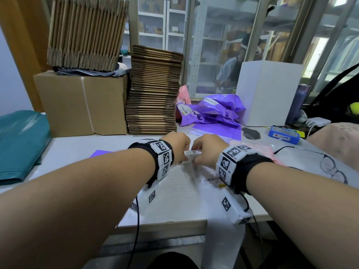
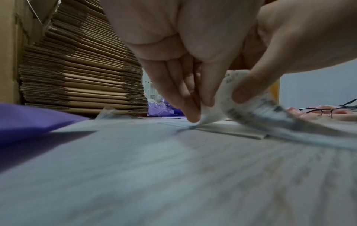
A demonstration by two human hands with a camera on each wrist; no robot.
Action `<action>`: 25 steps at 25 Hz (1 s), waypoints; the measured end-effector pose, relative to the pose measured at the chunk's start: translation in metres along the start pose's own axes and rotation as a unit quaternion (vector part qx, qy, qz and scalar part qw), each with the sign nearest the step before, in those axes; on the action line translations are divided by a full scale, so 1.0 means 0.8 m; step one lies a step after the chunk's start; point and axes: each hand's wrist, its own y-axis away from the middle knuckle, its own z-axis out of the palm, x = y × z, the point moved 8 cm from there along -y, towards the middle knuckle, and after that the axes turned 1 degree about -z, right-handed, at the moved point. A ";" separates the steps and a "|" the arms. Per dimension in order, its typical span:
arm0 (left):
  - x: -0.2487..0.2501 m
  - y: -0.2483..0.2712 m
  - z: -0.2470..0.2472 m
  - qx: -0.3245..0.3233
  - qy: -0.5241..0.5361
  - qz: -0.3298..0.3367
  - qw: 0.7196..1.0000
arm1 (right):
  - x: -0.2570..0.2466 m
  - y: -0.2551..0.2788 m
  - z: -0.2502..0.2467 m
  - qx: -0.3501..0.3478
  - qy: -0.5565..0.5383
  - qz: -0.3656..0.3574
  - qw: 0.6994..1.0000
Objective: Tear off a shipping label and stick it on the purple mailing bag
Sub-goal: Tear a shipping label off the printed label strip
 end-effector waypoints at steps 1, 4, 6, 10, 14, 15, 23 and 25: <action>0.000 0.000 0.000 -0.002 0.001 0.000 1.000 | 0.000 0.004 -0.005 0.016 -0.026 0.003 1.000; 0.001 0.001 -0.001 0.001 0.003 -0.002 1.000 | 0.001 0.010 -0.008 0.037 -0.070 0.003 0.997; 0.002 0.002 -0.001 0.007 0.005 -0.004 1.000 | 0.001 0.010 -0.005 0.034 -0.059 -0.002 0.998; 0.004 0.002 0.001 0.007 -0.011 -0.004 1.000 | 0.001 0.005 -0.002 0.040 -0.006 -0.011 0.999; 0.008 0.001 0.001 -0.001 -0.040 0.005 0.999 | -0.003 0.005 -0.006 0.063 0.012 -0.029 0.998; 0.008 0.001 0.001 -0.002 -0.041 0.004 0.999 | -0.004 0.005 -0.006 0.066 0.015 -0.035 0.997; 0.008 0.002 0.000 -0.008 -0.048 0.003 0.999 | 0.004 0.005 -0.005 0.056 -0.080 -0.019 0.995; 0.011 0.002 0.001 -0.020 -0.065 0.002 0.998 | 0.004 0.003 -0.009 0.064 -0.052 -0.028 0.996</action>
